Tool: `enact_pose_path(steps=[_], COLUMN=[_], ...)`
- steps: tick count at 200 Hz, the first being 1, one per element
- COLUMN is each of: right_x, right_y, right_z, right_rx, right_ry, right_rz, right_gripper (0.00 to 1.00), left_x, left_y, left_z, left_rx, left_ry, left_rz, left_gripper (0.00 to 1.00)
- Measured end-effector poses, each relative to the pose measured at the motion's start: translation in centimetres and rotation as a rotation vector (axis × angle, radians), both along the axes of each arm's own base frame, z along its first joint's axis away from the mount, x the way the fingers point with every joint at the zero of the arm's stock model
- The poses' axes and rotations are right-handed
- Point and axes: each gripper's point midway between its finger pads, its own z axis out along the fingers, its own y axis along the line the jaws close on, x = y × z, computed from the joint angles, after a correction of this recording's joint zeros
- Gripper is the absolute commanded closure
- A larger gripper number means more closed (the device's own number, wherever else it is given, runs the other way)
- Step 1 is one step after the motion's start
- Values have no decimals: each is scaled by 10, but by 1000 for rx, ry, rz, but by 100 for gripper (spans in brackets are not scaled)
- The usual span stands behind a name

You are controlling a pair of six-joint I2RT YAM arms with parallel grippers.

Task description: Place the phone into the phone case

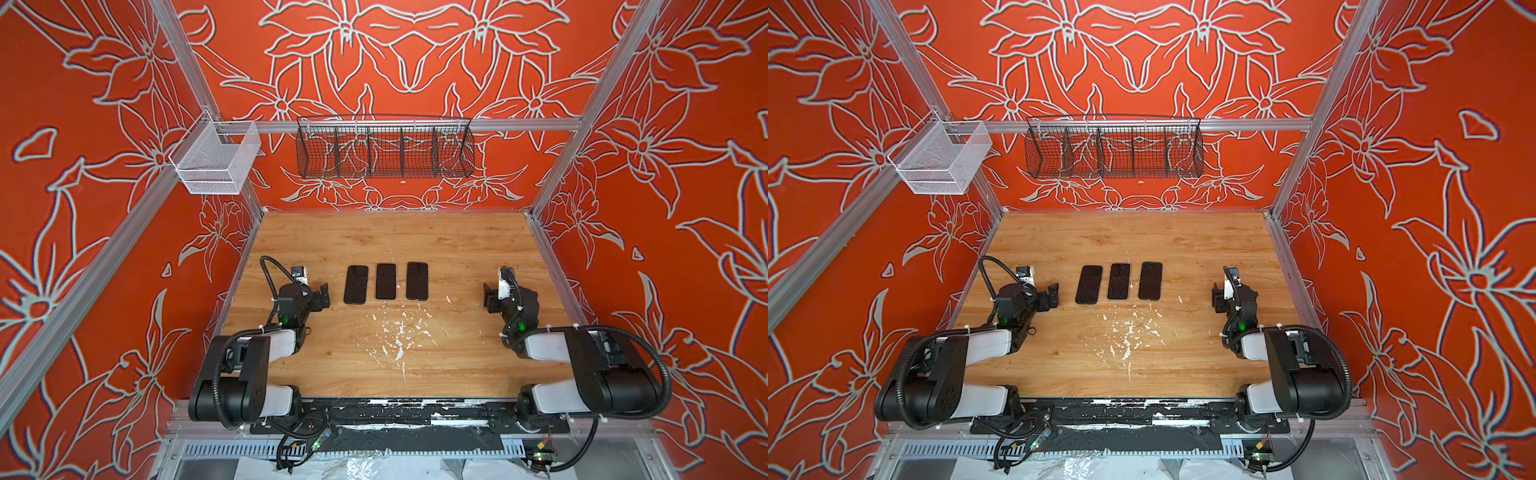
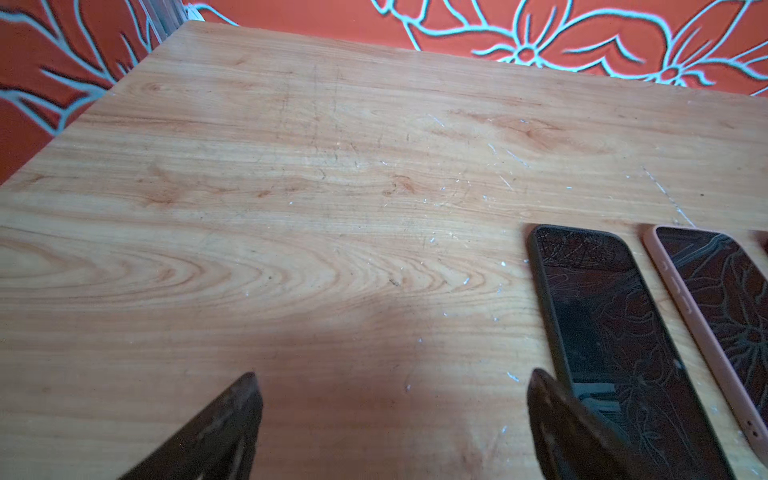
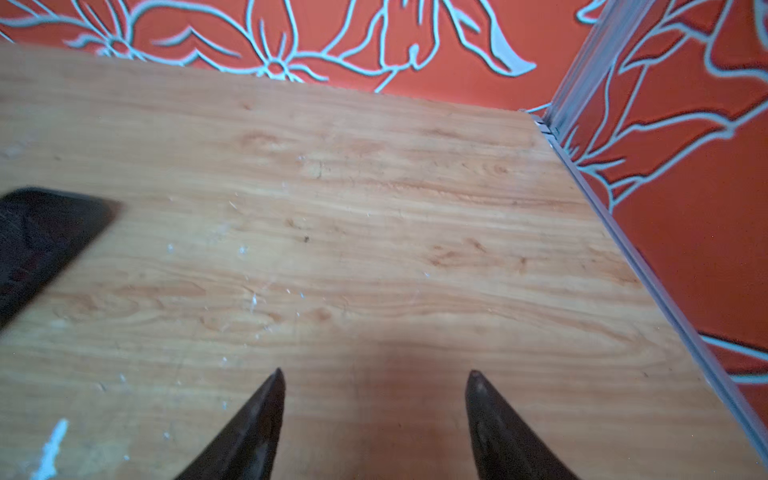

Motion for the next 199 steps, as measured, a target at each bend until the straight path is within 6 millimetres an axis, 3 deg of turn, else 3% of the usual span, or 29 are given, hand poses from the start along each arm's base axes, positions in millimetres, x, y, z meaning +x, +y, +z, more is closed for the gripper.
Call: enact_pose_path(steps=[22,47,199], right_x=[7,6,4], right_y=[-1,1,5], right_z=[8,4,0], right_rx=[38,58,73], right_ry=[-13,2,22], right_rz=[11,27,45], right_gripper=[17,2,2], left_x=[0,0,0], left_y=[1,1,2], left_z=[0,0,-1], left_rx=[2,2,3], left_ry=[0,0,3], left_rz=[3,4,10], left_gripper=[3,3,3])
